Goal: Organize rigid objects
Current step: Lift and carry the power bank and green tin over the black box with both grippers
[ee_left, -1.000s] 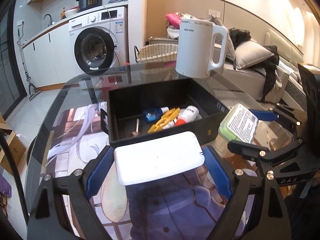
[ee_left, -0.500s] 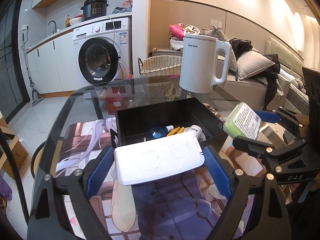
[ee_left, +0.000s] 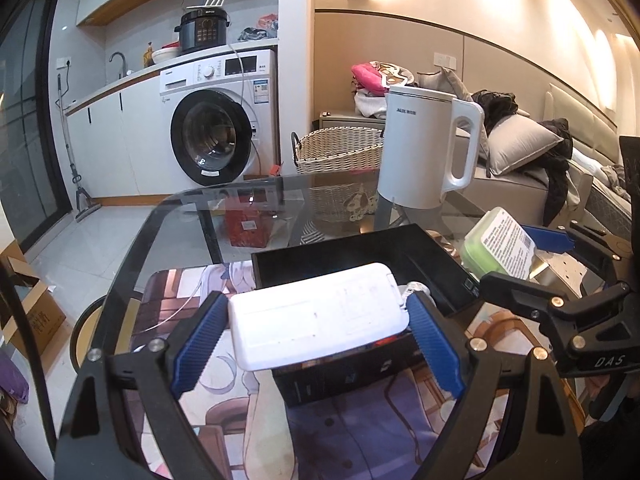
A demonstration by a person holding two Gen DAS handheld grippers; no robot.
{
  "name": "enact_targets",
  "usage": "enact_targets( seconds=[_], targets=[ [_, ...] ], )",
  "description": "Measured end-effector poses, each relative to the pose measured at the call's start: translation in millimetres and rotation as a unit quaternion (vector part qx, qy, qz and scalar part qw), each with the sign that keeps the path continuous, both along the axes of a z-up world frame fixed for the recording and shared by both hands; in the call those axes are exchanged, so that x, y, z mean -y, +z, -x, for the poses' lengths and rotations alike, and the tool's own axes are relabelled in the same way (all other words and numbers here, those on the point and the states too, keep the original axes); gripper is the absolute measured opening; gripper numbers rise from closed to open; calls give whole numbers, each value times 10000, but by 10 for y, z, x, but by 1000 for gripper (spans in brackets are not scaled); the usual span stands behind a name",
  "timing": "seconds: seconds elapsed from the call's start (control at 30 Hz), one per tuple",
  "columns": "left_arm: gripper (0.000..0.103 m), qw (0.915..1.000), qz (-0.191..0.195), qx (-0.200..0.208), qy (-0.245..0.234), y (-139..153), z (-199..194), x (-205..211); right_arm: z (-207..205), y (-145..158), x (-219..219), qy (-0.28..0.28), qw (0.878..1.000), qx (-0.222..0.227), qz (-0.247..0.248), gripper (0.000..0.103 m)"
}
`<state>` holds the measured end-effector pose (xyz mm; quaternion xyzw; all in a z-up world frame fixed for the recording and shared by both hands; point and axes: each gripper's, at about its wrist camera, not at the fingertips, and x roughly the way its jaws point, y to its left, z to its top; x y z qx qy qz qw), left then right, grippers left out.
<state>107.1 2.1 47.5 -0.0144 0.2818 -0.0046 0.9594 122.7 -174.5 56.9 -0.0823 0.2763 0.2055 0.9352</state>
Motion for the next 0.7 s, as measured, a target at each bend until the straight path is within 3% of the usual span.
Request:
enact_targets(
  seconds=[0.7],
  targets=[
    [90,10000,-94,11,29,-146,-316,-128,-420,-157,-249,83,9995,-252,155,83]
  ],
)
